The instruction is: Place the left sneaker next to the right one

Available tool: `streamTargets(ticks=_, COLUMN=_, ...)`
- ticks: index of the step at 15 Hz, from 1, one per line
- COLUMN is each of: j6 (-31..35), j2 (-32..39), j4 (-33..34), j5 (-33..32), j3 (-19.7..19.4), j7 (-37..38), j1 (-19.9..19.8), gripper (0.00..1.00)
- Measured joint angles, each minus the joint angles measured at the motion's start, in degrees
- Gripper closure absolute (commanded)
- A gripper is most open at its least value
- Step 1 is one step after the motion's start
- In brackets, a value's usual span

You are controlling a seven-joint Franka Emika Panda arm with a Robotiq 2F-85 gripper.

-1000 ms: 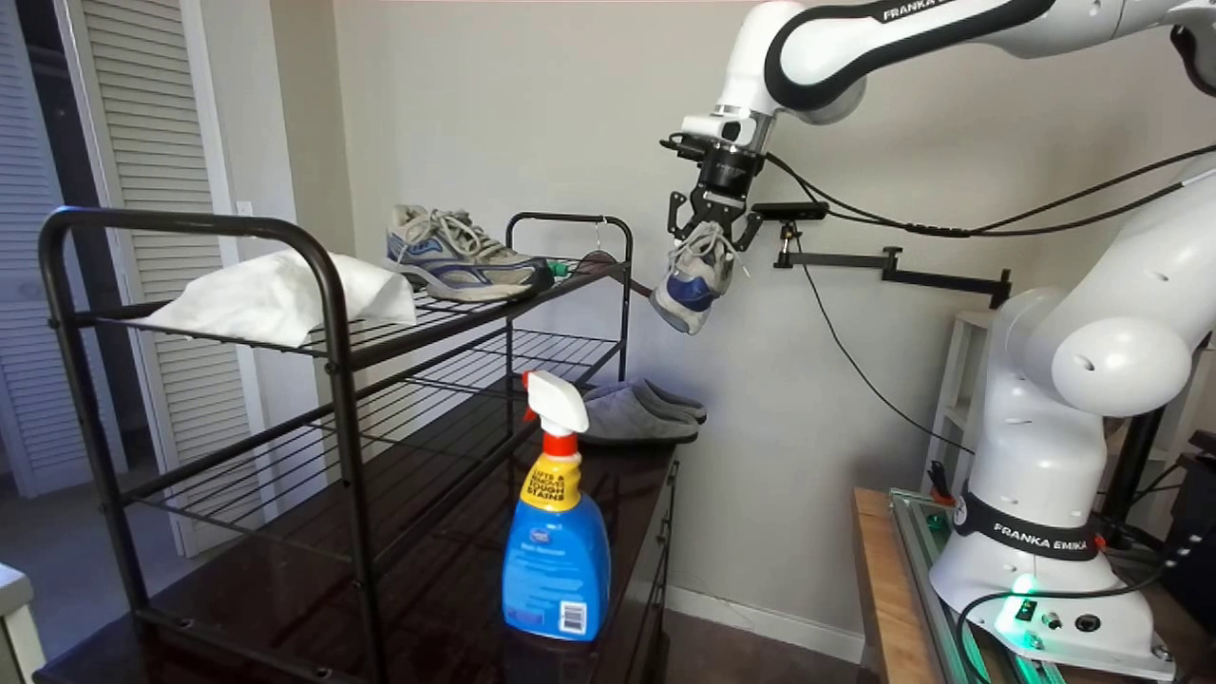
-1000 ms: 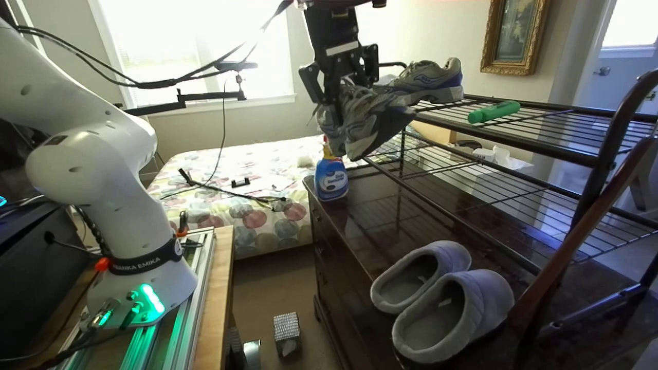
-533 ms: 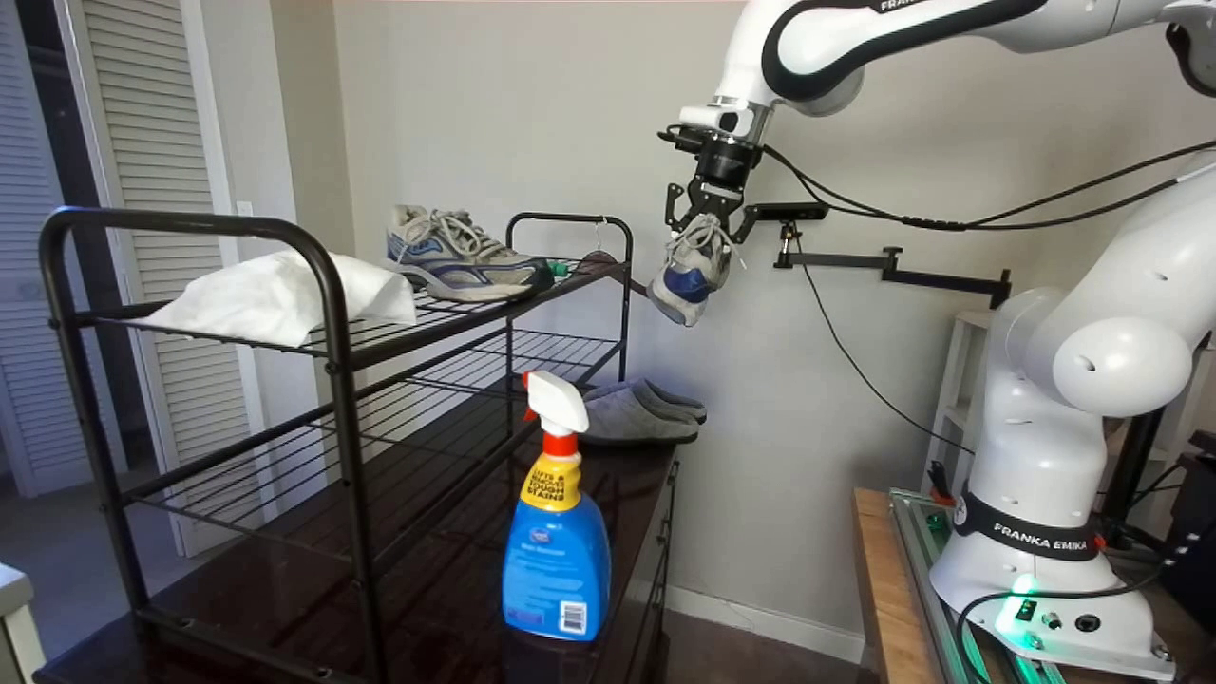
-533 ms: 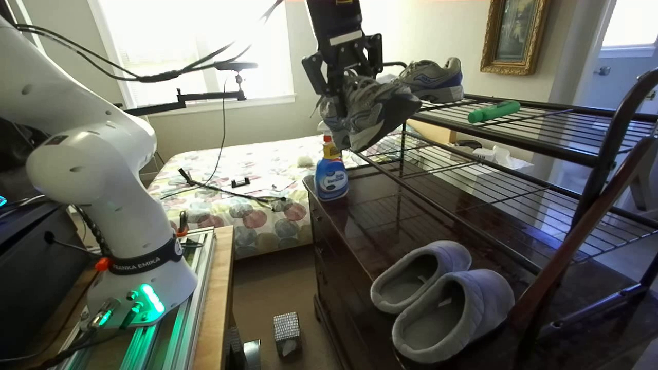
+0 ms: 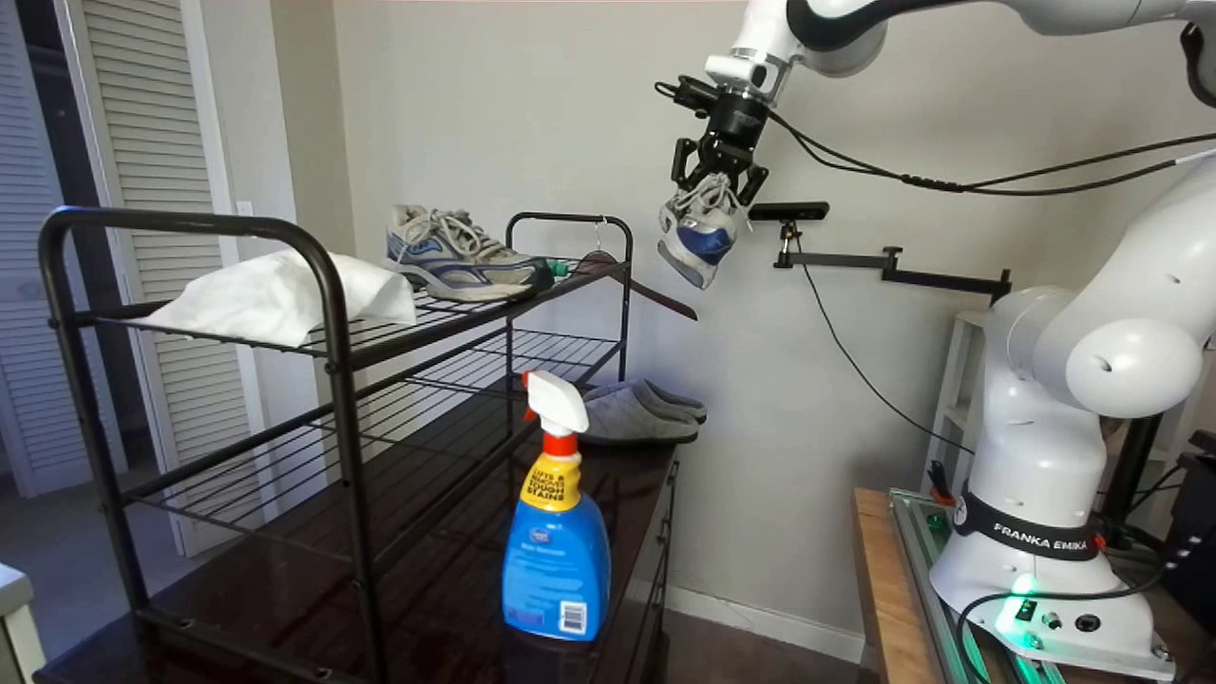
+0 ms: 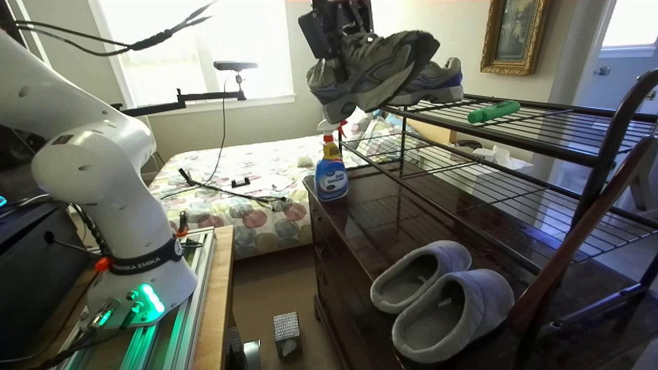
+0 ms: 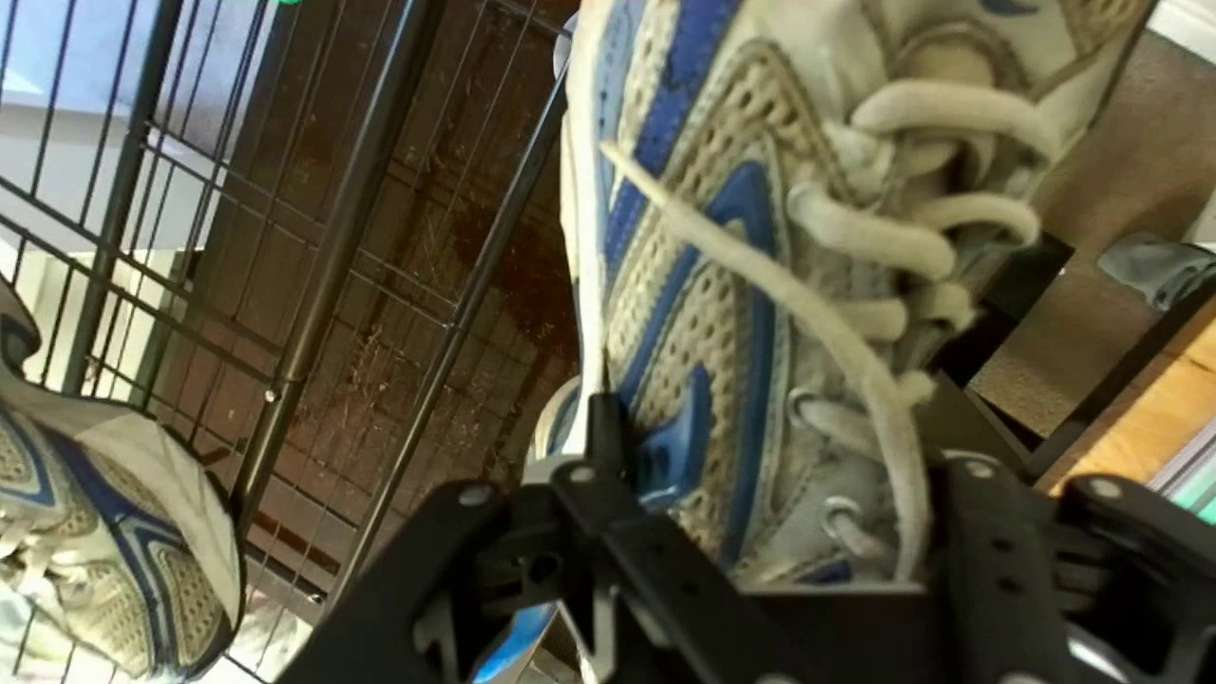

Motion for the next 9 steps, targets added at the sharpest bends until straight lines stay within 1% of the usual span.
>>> streamTargets(ticks=5, j6=-8.12, j2=0.35, j4=6.74, j5=-0.08, j3=-0.55, j7=-10.99, j1=1.83, gripper=0.63)
streamTargets(ticks=6, j6=-8.87, j2=0.69, j4=8.01, j5=-0.1, j3=-0.54, j7=-12.63, j1=1.92, gripper=0.38)
streamTargets(ticks=9, j6=-9.16, j2=1.81, j4=10.35, j5=-0.2, j3=-0.49, j7=-14.66, j1=1.93, gripper=0.38)
